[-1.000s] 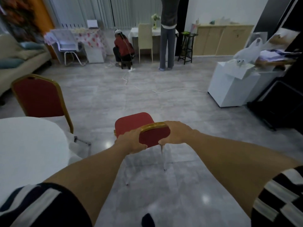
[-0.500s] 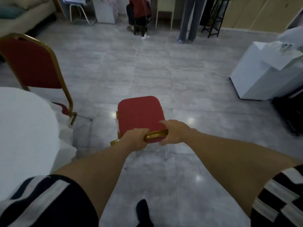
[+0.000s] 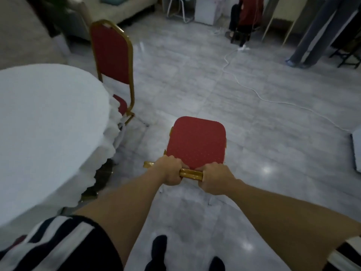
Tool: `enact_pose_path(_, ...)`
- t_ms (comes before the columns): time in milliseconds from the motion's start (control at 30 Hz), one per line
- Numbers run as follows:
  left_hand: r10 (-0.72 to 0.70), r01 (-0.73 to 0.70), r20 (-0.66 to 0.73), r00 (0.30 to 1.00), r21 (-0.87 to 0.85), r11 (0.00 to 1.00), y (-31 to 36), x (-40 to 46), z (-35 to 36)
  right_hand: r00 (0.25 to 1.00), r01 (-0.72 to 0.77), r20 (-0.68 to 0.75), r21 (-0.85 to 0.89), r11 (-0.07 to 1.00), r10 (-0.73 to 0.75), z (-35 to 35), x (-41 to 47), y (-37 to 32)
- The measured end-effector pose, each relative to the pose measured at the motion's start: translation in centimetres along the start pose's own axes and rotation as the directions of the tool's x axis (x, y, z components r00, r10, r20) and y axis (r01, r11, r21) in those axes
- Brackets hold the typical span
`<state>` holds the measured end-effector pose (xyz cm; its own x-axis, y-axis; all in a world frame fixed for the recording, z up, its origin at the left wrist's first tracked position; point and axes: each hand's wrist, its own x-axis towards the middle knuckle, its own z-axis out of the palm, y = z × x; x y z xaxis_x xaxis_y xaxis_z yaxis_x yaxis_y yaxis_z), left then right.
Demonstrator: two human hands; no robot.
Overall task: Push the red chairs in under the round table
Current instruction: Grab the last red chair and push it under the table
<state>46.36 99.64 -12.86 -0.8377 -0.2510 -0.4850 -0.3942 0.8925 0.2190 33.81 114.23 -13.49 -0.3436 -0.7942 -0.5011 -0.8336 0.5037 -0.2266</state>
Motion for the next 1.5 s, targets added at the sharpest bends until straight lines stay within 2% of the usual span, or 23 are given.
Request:
enact_pose_path(133,-0.066,0.066,-0.006,0.998,0.004,0.998,2.3,-1.4,0.7,0.995,0.099,0.016,-0.05,0.994,-0.098,0.5,-0.2,1.4)
enact_pose_path(300,-0.18,0.171,-0.057,0.982,-0.13,0.977,5.0,-2.1,3.0,0.967,0.251,0.06,-0.109,0.962,-0.246,0.1,-0.8,4.0)
enact_pose_path(400,-0.223,0.212,-0.084,0.971,-0.128,0.969,6.5,-2.5,4.3,0.955,0.295,0.078,-0.13,0.947,-0.287,-0.5,-0.8,4.9)
enact_pose_path(533,-0.317,0.286,-0.125,0.94,-0.217,0.933,7.8,-2.9,5.3,0.929,0.368,0.102,-0.182,0.912,-0.355,-1.3,-0.4,5.4)
enact_pose_path(733,-0.48,0.412,-0.134,0.867,-0.35,0.841,11.0,-5.2,7.8,0.85,0.527,0.182,-0.263,0.808,-0.495,-0.6,-0.8,5.4)
enact_pose_path(1000,-0.714,0.583,-0.098,0.693,-0.507,0.635,19.3,-6.6,10.7,0.683,0.729,0.316,-0.341,0.593,-0.659,-0.5,-2.1,7.2)
enact_pose_path(1233,-0.811,0.61,-0.044,0.583,-0.636,0.473,25.2,-7.4,12.8,0.57,0.817,0.371,-0.349,0.459,-0.733,0.2,-3.8,8.5)
enact_pose_path(1367,-0.842,0.583,-0.034,0.539,-0.706,0.402,25.9,-7.7,13.0,0.532,0.843,0.393,-0.332,0.424,-0.75,-0.2,-3.9,8.0)
enact_pose_path(1500,-0.833,0.587,-0.003,0.553,-0.709,0.392,25.2,-8.0,12.9,0.516,0.852,0.401,-0.326,0.409,-0.757,-0.2,-3.5,7.5)
